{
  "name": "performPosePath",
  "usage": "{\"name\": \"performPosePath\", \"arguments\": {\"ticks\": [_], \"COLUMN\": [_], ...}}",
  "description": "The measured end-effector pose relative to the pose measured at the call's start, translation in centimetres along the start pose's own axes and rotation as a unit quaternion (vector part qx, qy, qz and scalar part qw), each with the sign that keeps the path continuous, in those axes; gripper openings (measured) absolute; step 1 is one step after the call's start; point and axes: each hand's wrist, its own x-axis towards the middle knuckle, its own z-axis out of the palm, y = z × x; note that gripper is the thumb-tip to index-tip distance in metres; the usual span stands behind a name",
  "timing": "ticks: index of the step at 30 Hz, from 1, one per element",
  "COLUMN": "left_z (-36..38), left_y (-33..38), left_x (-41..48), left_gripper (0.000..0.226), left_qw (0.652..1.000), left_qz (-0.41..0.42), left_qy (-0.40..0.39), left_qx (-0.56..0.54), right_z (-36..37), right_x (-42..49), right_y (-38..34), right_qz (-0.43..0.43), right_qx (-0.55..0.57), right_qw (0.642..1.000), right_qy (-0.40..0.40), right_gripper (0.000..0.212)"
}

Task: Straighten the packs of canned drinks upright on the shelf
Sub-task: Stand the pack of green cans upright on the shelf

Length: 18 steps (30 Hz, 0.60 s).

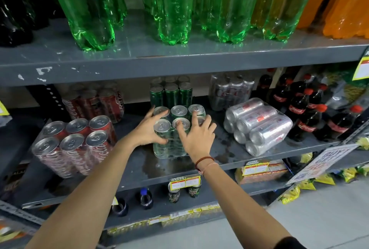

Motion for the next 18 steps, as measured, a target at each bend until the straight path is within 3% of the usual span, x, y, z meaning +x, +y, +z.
{"name": "performPosePath", "arguments": {"ticks": [4, 7, 11, 15, 18], "left_z": [0.3, -0.2, -0.7, 1.4, 5.6], "left_y": [0.0, 1.0, 4.8, 12.2, 16.9], "left_x": [-0.3, -0.6, -0.1, 2.7, 6.0], "left_gripper": [0.100, 0.103, 0.121, 0.120, 0.119], "left_qw": [1.000, 0.999, 0.992, 0.994, 0.987], "left_qz": [0.004, -0.033, -0.090, 0.017, 0.085], "left_qy": [0.005, -0.039, -0.078, -0.063, -0.118], "left_qx": [-0.001, -0.005, 0.044, 0.087, 0.074], "right_z": [-0.4, -1.8, -6.1, -10.5, -12.1], "right_x": [0.0, 0.4, 1.9, 4.7, 6.2], "right_y": [0.2, 1.4, 5.6, 12.3, 17.1], "right_qz": [-0.010, -0.022, -0.005, 0.063, 0.156], "right_qx": [0.002, 0.061, 0.150, 0.172, 0.157], "right_qw": [1.000, 0.997, 0.988, 0.974, 0.969], "right_qy": [-0.028, -0.049, 0.038, 0.134, 0.105], "right_gripper": [0.077, 0.073, 0.072, 0.076, 0.083]}}
